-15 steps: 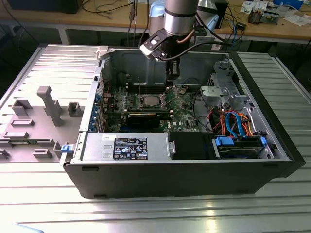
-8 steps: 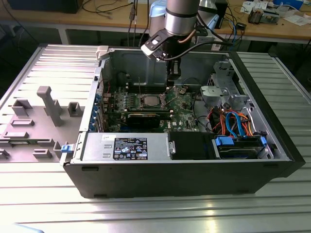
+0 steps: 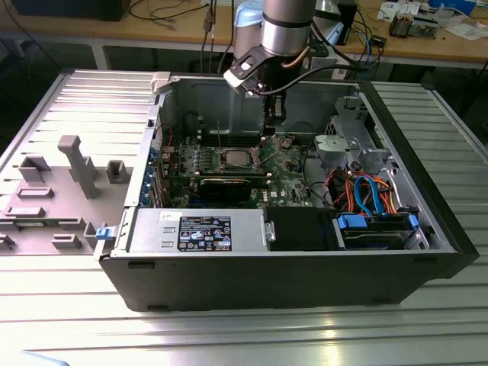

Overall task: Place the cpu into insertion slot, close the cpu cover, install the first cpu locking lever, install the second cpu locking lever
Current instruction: 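Close the cpu cover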

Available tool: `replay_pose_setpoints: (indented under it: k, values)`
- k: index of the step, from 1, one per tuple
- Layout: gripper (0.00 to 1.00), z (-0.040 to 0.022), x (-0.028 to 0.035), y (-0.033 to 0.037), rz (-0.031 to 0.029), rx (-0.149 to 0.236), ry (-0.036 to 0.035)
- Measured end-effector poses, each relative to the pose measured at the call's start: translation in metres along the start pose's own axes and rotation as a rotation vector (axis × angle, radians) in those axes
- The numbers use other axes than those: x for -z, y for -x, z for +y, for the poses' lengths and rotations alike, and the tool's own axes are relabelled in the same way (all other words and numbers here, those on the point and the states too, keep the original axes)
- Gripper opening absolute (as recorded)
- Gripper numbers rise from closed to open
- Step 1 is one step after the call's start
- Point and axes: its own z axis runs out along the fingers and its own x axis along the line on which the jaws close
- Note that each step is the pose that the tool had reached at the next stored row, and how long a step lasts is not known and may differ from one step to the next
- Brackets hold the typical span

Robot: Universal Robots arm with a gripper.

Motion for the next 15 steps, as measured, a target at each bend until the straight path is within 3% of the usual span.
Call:
replay_pose_setpoints:
  k: [15]
  values:
    - [0.11, 0.0053, 0.0000, 0.0000, 0.0000, 0.000, 0.0000]
